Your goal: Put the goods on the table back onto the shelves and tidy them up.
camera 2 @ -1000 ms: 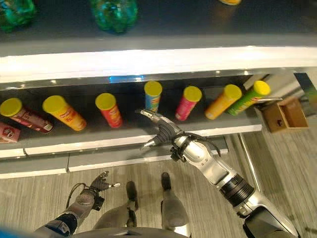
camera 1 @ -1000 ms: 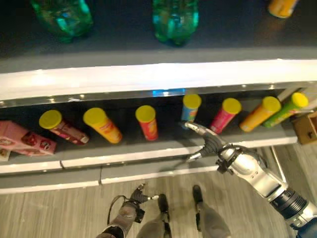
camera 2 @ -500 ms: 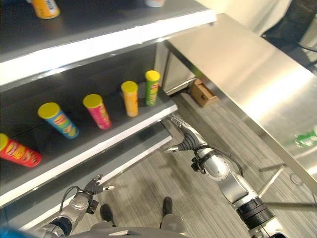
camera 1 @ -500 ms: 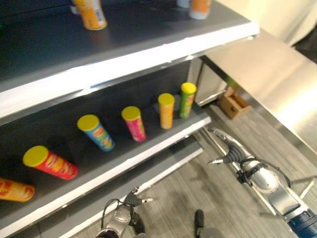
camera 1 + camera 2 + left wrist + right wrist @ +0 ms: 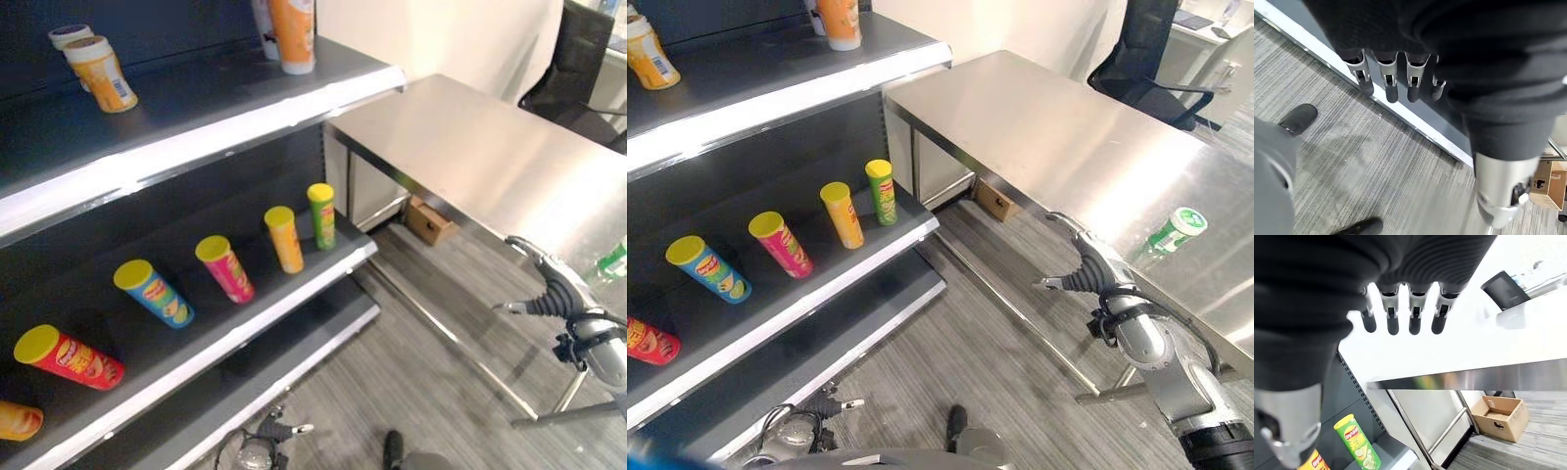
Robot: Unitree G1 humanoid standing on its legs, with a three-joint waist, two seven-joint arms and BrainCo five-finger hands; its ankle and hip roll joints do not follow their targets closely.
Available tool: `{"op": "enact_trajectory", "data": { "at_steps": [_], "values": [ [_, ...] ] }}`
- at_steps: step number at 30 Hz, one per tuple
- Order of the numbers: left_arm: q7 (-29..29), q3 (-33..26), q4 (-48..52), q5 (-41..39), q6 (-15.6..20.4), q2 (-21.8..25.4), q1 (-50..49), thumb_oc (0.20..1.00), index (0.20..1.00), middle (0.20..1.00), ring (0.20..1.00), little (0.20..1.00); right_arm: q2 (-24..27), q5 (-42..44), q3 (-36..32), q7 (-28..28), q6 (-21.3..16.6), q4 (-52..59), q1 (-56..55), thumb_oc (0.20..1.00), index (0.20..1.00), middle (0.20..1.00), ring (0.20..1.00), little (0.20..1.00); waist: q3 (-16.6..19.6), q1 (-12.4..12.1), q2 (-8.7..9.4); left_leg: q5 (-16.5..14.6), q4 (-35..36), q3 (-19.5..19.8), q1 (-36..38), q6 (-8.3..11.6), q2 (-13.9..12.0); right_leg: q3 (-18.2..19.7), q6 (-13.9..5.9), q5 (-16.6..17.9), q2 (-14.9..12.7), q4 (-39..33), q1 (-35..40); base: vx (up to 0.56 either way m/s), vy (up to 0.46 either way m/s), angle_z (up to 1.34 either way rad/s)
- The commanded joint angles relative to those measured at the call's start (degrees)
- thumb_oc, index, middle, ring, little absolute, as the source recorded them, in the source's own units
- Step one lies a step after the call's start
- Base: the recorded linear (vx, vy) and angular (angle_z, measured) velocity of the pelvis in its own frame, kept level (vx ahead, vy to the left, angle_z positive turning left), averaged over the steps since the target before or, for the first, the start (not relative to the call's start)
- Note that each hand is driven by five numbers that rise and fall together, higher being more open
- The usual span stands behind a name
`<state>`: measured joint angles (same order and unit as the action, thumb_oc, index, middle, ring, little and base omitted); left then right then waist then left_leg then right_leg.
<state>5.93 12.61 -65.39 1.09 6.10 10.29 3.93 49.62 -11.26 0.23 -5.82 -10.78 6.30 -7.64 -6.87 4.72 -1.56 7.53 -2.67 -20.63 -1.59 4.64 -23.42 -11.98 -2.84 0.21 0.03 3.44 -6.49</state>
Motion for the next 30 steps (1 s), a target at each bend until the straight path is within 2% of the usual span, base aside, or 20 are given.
{"op": "enact_trajectory", "data": {
  "at_steps": [1,2,3,4,5,6,7,8,9,11,13,14,18,20,23,26,27,28,30],
  "values": [
    [0.54,-1.13,0.75,-2.3,1.46,4.61,3.7,1.0,1.0,1.0,1.0,1.0,-2.23,2.04,-4.37,-4.7,-3.03,3.12,6.13,1.0,1.0,1.0,1.0,1.0,-3.16,-2.13,6.51,-0.9,0.45,12.83,-6.13,3.26,5.42,4.37,-2.13,-8.26,-0.54,-6.02,10.47,0.04,-0.166,-0.65],
    [0.54,-1.45,0.77,-3.37,1.67,4.63,3.66,1.0,1.0,1.0,1.0,1.0,-1.74,3.06,-5.16,-5.58,-3.18,2.12,7.6,1.0,1.0,1.0,1.0,1.0,-3.32,-2.68,6.62,-3.39,-1.63,18.01,-7.37,2.19,9.13,5.98,-1.8,-7.95,-0.3,-6.16,10.66,0.03,-0.11,-0.92],
    [0.54,-1.44,0.77,-3.37,1.67,4.63,3.66,1.0,1.0,1.0,1.0,1.0,-1.74,3.06,-5.17,-5.58,-3.18,2.13,7.59,1.0,1.0,1.0,1.0,1.0,-3.33,-2.67,6.62,-3.42,-1.68,18.03,-7.39,2.18,9.14,5.96,-1.81,-7.96,-0.3,-6.16,10.68,0.07,-0.102,-1.05],
    [0.36,-1.68,0.58,-3.53,1.66,4.69,3.31,1.0,1.0,1.0,1.0,1.0,-0.94,3.17,-6.73,-5.99,-3.15,2.18,7.95,1.0,1.0,1.0,1.0,1.0,-3.25,-3.02,6.27,-4.72,-1.56,20.0,-7.95,1.04,13.22,7.16,-1.64,-7.6,0.09,-6.48,10.9,0.09,-0.016,-0.66],
    [0.14,-1.78,0.49,-3.51,1.67,4.73,2.99,1.0,1.0,1.0,1.0,1.0,-0.58,3.53,-7.84,-6.03,-3.16,2.29,7.78,1.0,1.0,1.0,1.0,1.0,-3.04,-3.12,6.09,-4.75,-1.21,20.2,-8.55,0.69,15.08,7.72,-1.65,-7.32,0.3,-6.54,10.89,0.13,-0.025,-0.63],
    [-0.18,-1.88,0.46,-3.17,1.7,4.78,2.68,1.0,1.0,1.0,1.0,1.0,-0.19,3.63,-9.55,-6.84,-3.07,2.29,7.68,1.0,1.0,1.0,1.0,1.0,-3.16,-3.24,5.65,-4.38,-0.89,19.3,-10.63,-0.14,18.3,8.38,-1.62,-7.13,0.9,-6.54,10.88,0.09,-0.004,-0.67],
    [-0.38,-1.95,0.54,-2.94,1.74,4.76,2.5,1.0,1.0,1.0,1.0,1.0,-0.07,3.54,-10.26,-7.04,-2.95,2.48,7.56,1.0,1.0,1.0,1.0,1.0,-3.25,-3.38,5.45,-4.26,-1.03,18.54,-11.95,-0.46,19.7,8.78,-1.69,-7.24,1.21,-6.52,10.94,0.06,-0.008,-1.09],
    [-0.38,-1.91,0.55,-2.93,1.74,4.75,2.5,1.0,1.0,1.0,1.0,1.0,-0.08,3.55,-10.35,-7.02,-2.92,2.55,7.46,1.0,1.0,1.0,1.0,1.0,-3.17,-3.51,5.5,-4.37,-1.16,18.4,-12.04,-0.52,19.74,8.9,-1.74,-7.28,1.12,-6.51,10.87,0.05,-0.02,-1.14],
    [0.2,-2.26,0.12,-1.22,1.81,3.26,0.68,1.0,1.0,1.0,1.0,1.0,-0.73,2.92,-12.53,-8.59,-2.73,2.65,6.19,1.0,1.0,1.0,1.0,1.0,-3.74,-3.98,5.27,-4.02,-2.0,17.11,-14.32,-0.99,22.42,9.97,-1.63,-7.4,2.34,-6.4,11.49,0.04,-0.014,-0.6],
    [-0.22,-3.23,0.3,-1.25,1.84,3.99,-1.28,1.0,1.0,1.0,1.0,1.0,-0.88,2.65,-13.76,-8.85,-2.31,2.21,5.35,1.0,1.0,1.0,1.0,1.0,-3.75,-4.62,4.84,-3.87,-2.42,16.41,-14.6,-1.12,23.41,10.82,-1.61,-7.47,2.91,-6.43,11.76,0.1,0.012,0.13],
    [-0.86,-4.5,-0.26,-0.82,1.94,4.62,-2.26,1.0,1.0,1.0,1.0,1.0,-2.14,0.77,-16.31,-9.74,-1.77,2.53,4.82,1.0,1.0,1.0,1.0,1.0,-3.18,-4.76,4.1,-4.12,-0.71,15.87,-11.65,-2.61,24.16,12.53,-1.45,-8.19,4.13,-6.1,12.62,0.19,0.053,-0.16],
    [-0.87,-4.46,-0.28,-0.81,1.95,4.64,-2.23,1.0,1.0,1.0,1.0,1.0,-2.21,0.73,-16.42,-9.73,-1.71,2.66,4.7,1.0,1.0,1.0,1.0,1.0,-3.35,-4.93,4.15,-4.07,-0.48,15.75,-11.33,-2.63,24.17,12.65,-1.46,-8.25,4.1,-6.04,12.78,0.2,0.07,-0.4],
    [-0.37,-5.4,-1.36,-0.72,1.84,4.88,-1.98,1.0,1.0,1.0,1.0,1.0,-4.35,-0.54,-17.51,-10.75,-0.56,1.31,4.63,1.0,1.0,1.0,1.0,1.0,-1.46,-4.27,5.2,-4.36,1.13,16.18,-9.37,-3.08,24.21,14.12,-1.9,-9.55,3.36,-5.02,13.0,0.17,0.086,-0.28],
    [-0.02,-5.95,-0.52,-1.74,1.83,4.57,-1.93,1.0,1.0,1.0,1.0,1.0,-5.16,-1.89,-18.64,-11.7,0.73,0.35,4.42,1.0,1.0,1.0,1.0,1.0,0.43,-4.03,5.79,-5.97,2.29,14.45,-6.48,-4.34,24.05,15.37,-2.57,-10.82,1.72,-2.84,13.11,0.36,0.227,-0.23],
    [-0.16,-5.72,0.95,-2.21,1.59,4.83,-1.49,1.0,1.0,1.0,1.0,1.0,-6.37,-3.92,-20.73,-12.62,1.67,-0.08,3.02,1.0,1.0,1.0,1.0,1.0,0.36,-3.45,5.61,-7.7,2.76,13.66,-4.12,-5.79,23.92,14.64,-4.26,-11.98,0.32,7.3,10.47,0.16,0.119,-0.69],
    [-0.01,-5.25,2.36,-2.6,1.14,5.6,-0.83,1.0,1.0,1.0,1.0,1.0,-7.29,-5.61,-22.32,-13.6,2.79,-0.23,2.89,1.0,1.0,1.0,1.0,1.0,-2.01,-1.8,5.49,-8.77,2.93,13.4,-0.86,-7.29,23.84,13.59,-8.62,-6.25,-0.96,25.08,2.39,0.07,0.089,-0.22],
    [0.1,-4.78,2.96,-2.71,0.93,5.96,-0.55,1.0,1.0,1.0,1.0,1.0,-7.88,-5.73,-22.68,-14.39,3.12,-0.74,3.02,1.0,1.0,1.0,1.0,1.0,-2.92,-1.38,5.07,-9.03,2.92,13.53,-0.06,-7.41,23.63,12.79,-9.09,-4.88,-1.45,29.03,0.49,0.04,0.068,-0.15],
    [0.02,-4.53,3.29,-2.57,0.77,6.17,-0.58,1.0,1.0,1.0,1.0,1.0,-8.22,-6.24,-23.12,-14.73,3.39,-0.7,2.56,1.0,1.0,1.0,1.0,1.0,-3.28,-1.09,4.59,-9.17,3.17,13.88,0.79,-7.36,23.27,11.82,-8.7,-4.59,-2.44,31.87,-1.17,0.09,0.047,-0.07],
    [-0.14,-4.38,3.46,-2.07,0.88,6.43,-0.77,1.0,1.0,1.0,1.0,1.0,-8.6,-6.67,-24.61,-15.31,3.89,-1.21,1.75,1.0,1.0,1.0,1.0,1.0,-3.34,-1.11,3.92,-9.69,3.72,14.01,1.8,-6.7,22.42,9.43,-7.91,-5.29,-6.64,29.15,-3.03,0.14,-0.024,0.1]
  ]
}}
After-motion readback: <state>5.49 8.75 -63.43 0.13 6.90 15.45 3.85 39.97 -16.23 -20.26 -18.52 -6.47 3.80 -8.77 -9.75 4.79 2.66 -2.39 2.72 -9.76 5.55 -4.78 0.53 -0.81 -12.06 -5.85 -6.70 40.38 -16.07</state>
